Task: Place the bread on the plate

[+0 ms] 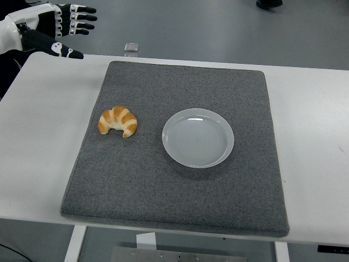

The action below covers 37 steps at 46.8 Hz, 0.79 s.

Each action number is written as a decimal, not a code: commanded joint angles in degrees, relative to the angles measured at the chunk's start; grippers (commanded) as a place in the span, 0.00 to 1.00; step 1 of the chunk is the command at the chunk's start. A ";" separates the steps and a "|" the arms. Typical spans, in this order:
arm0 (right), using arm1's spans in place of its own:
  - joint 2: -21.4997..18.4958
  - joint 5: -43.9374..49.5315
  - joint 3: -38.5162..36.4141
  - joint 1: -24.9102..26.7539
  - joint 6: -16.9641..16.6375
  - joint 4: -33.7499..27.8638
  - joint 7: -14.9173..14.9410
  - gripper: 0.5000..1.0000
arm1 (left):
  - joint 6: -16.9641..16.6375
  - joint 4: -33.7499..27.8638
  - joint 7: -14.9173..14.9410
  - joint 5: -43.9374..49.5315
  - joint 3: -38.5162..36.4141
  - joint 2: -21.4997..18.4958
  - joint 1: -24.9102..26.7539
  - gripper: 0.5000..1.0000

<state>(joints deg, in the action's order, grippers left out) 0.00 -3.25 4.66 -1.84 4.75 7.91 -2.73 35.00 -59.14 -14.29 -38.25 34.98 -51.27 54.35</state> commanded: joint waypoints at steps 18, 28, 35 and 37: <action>0.00 0.00 0.00 0.00 0.00 0.00 0.00 0.90 | -23.13 -14.52 -3.82 -21.16 -0.71 -0.68 -11.72 1.00; 0.00 0.00 0.00 0.00 0.00 0.00 0.00 0.90 | -27.35 -13.99 -3.82 -26.08 -2.72 2.04 -12.08 0.99; 0.00 0.00 0.00 0.00 0.00 0.00 0.00 0.90 | -33.85 -13.37 -3.73 -29.86 -7.03 4.59 -11.99 0.99; 0.00 0.00 0.00 0.00 0.00 0.00 0.00 0.90 | -35.70 -12.94 -3.64 -30.65 -8.52 4.95 -11.82 0.99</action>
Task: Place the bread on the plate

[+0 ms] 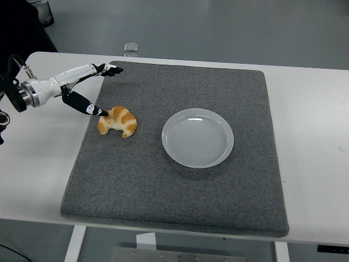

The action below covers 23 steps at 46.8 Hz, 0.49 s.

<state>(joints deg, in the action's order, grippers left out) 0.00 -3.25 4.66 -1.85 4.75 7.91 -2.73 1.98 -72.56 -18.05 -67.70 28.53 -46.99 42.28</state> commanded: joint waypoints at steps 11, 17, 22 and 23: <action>0.00 0.00 0.00 0.01 0.00 0.00 0.00 0.90 | -5.23 3.82 0.30 -4.46 -5.32 3.22 0.70 0.99; 0.00 0.00 0.00 0.01 0.00 0.00 0.00 0.90 | -5.32 5.41 0.39 -6.13 -5.32 5.06 0.61 0.99; 0.00 0.00 0.00 0.01 0.00 0.00 0.00 0.90 | -5.32 5.67 0.39 -6.31 -5.32 5.77 0.61 0.99; 0.00 0.00 0.00 0.01 0.00 0.00 0.00 0.90 | -5.32 5.67 0.39 -6.31 -5.32 5.86 0.52 0.99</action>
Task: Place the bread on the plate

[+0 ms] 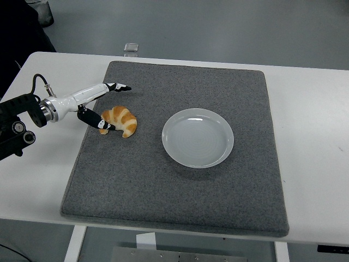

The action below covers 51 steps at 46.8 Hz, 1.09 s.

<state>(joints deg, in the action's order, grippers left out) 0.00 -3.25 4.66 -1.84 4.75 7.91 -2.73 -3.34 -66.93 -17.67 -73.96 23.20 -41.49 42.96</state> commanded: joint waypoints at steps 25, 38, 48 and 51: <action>0.00 0.00 0.00 0.00 0.00 0.00 0.00 0.90 | 0.00 2.68 0.36 -2.68 -0.35 3.61 -0.07 0.99; 0.00 0.00 0.00 0.00 0.00 0.00 0.00 0.90 | 0.09 3.56 0.36 -2.94 -1.05 4.23 0.02 0.98; 0.00 0.00 0.00 0.00 0.00 0.00 0.00 0.90 | 0.09 3.56 0.36 -2.94 -1.14 4.23 0.02 0.95; 0.00 0.00 0.00 0.00 0.00 0.00 0.00 0.90 | 0.09 3.56 0.36 -3.03 -1.14 4.23 0.11 0.89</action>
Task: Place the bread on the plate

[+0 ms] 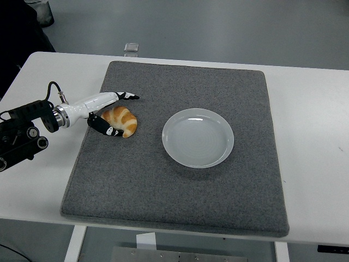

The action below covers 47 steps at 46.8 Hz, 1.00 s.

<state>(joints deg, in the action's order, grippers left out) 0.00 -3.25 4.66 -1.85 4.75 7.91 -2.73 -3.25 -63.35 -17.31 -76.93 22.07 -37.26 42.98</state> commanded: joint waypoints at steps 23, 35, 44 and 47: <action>0.00 0.00 0.00 0.00 0.00 0.00 0.00 0.90 | 0.26 -0.38 -0.35 -1.46 -0.10 -0.27 0.18 0.09; 0.00 0.00 0.00 0.00 0.00 0.00 0.00 0.90 | 0.18 -0.55 -0.79 -5.42 0.08 -0.79 0.44 0.00; 0.00 0.00 0.00 0.00 0.00 0.00 0.00 0.90 | 0.18 -0.11 -0.79 -5.33 0.78 -1.59 3.60 0.00; 0.00 0.00 0.00 0.00 0.00 0.00 0.00 0.90 | 0.18 -0.11 -0.79 -4.98 0.61 -1.59 5.10 0.00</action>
<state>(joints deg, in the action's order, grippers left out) 0.00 -3.25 4.66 -1.85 4.75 7.91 -2.73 -3.08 -63.48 -18.12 -82.30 22.80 -38.83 46.74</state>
